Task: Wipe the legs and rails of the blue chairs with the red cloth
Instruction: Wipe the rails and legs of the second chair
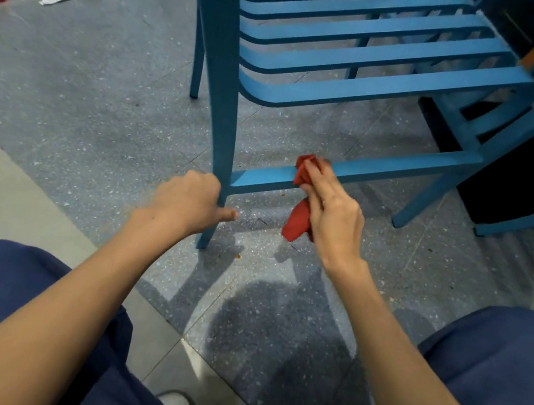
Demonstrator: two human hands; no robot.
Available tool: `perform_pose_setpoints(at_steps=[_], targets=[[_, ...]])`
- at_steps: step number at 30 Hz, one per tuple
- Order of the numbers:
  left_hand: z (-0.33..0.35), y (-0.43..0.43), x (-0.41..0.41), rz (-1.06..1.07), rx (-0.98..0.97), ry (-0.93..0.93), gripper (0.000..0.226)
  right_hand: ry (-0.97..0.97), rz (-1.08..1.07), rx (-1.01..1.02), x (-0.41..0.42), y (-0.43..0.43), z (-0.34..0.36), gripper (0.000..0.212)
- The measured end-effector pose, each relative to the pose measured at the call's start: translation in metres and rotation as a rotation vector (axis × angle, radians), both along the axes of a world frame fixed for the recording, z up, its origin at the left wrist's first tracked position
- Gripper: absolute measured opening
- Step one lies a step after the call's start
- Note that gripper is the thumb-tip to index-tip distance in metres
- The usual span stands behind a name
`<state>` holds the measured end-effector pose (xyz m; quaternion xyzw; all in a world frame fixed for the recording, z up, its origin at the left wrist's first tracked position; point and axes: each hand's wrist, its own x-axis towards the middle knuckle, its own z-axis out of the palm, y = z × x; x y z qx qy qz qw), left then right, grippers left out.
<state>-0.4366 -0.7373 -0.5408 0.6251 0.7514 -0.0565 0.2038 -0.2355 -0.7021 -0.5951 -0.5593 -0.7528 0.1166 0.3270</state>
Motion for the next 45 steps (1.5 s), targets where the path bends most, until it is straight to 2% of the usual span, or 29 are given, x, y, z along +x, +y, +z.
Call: perform_pose_setpoints(at_steps=[2,5,8,10,13,14,20,22,25,27,32,36,39,42,45], targets=[[0.008,0.002,0.016,-0.039,0.073,-0.013,0.045,0.015,0.093,-0.044,-0.017,-0.010,-0.003,0.043],[0.019,0.001,0.041,-0.101,0.295,-0.062,0.029,-0.012,0.264,-0.063,-0.027,-0.015,-0.012,0.054],[0.017,0.003,0.052,-0.153,0.473,-0.099,0.014,-0.063,0.294,0.033,-0.011,-0.007,-0.018,0.059],[0.009,0.010,0.053,-0.181,0.526,-0.156,0.022,-0.096,0.246,0.082,0.006,0.002,-0.019,0.059],[-0.007,0.023,0.058,-0.286,0.542,-0.144,0.053,-0.061,0.097,0.118,0.035,0.017,-0.016,0.051],[-0.013,0.026,0.059,-0.304,0.545,-0.135,0.057,-0.035,0.053,0.124,0.040,0.021,-0.015,0.047],[-0.027,0.038,0.072,-0.246,0.617,-0.210,0.040,0.390,-0.293,-0.020,0.033,0.021,-0.012,0.044],[-0.028,0.038,0.075,-0.233,0.648,-0.224,0.041,0.431,-0.310,0.011,0.013,0.012,-0.013,0.045],[-0.026,0.035,0.080,-0.200,0.694,-0.277,0.037,0.357,-0.081,0.048,-0.006,-0.005,-0.021,0.047],[-0.026,0.034,0.081,-0.195,0.709,-0.299,0.036,0.332,-0.003,0.077,-0.003,-0.006,-0.026,0.047],[-0.032,0.036,0.081,-0.177,0.693,-0.231,0.039,0.358,-0.131,-0.006,0.042,0.019,-0.014,0.059],[-0.032,0.034,0.081,-0.197,0.729,-0.236,0.036,0.456,-0.349,-0.048,0.093,0.051,0.006,0.048],[-0.031,0.033,0.081,-0.200,0.747,-0.232,0.035,0.409,-0.432,-0.022,0.113,0.068,0.009,0.043],[-0.030,0.033,0.084,-0.189,0.749,-0.229,0.034,0.263,-0.384,-0.043,0.106,0.060,0.009,0.045],[-0.029,0.033,0.082,-0.172,0.746,-0.224,0.035,0.084,-0.178,-0.044,0.092,0.046,0.008,0.051]])
